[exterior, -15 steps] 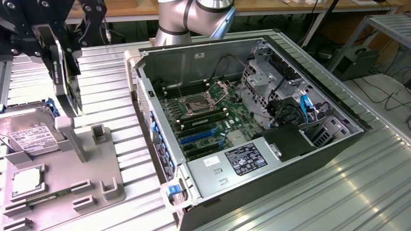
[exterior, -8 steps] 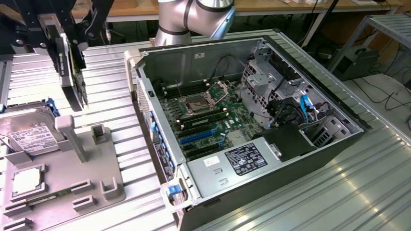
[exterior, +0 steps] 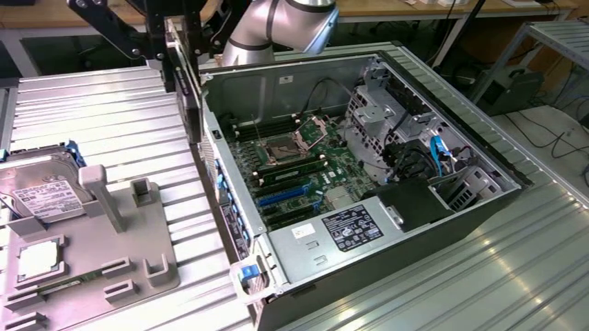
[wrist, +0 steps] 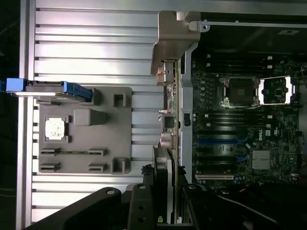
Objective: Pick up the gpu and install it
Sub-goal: 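Pick up the gpu and move the gpu toward the slot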
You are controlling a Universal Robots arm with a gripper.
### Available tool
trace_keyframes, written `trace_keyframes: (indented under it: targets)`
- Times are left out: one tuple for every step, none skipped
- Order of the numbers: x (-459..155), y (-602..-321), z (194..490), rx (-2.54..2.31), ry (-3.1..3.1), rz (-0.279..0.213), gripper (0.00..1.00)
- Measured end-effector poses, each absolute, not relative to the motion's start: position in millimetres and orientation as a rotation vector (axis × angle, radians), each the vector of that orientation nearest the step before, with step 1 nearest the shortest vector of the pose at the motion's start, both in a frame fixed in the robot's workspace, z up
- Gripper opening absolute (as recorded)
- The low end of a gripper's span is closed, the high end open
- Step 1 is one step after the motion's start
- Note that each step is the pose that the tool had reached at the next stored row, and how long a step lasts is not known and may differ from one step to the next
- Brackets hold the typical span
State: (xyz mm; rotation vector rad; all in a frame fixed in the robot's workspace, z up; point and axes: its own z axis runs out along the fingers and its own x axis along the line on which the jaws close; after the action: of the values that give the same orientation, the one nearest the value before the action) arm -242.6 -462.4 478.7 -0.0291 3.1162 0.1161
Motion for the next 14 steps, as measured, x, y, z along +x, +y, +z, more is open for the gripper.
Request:
trace_keyframes:
  targets:
    - [-240, -462, 479, -0.029, 3.116, 0.116, 0.28]
    - [-239, -462, 479, -0.029, 3.116, 0.116, 0.28]
    - [-237, -462, 479, -0.029, 3.116, 0.116, 0.28]
    - [-235, -462, 479, -0.029, 3.116, 0.116, 0.28]
    - [-232, -462, 479, -0.029, 3.116, 0.116, 0.28]
    - [-230, -462, 479, -0.029, 3.116, 0.116, 0.28]
    - [-228, -462, 479, -0.029, 3.116, 0.116, 0.28]
    - [-225, -462, 479, -0.029, 3.116, 0.116, 0.28]
    - [-223, -462, 479, -0.029, 3.116, 0.116, 0.28]
    - [-221, -462, 479, -0.029, 3.116, 0.116, 0.28]
    - [-215, -462, 479, -0.029, 3.116, 0.116, 0.28]
    - [-213, -462, 478, -0.029, 3.116, 0.116, 0.28]
    - [-209, -462, 479, -0.029, 3.116, 0.116, 0.28]
    - [-208, -462, 478, -0.029, 3.116, 0.116, 0.28]
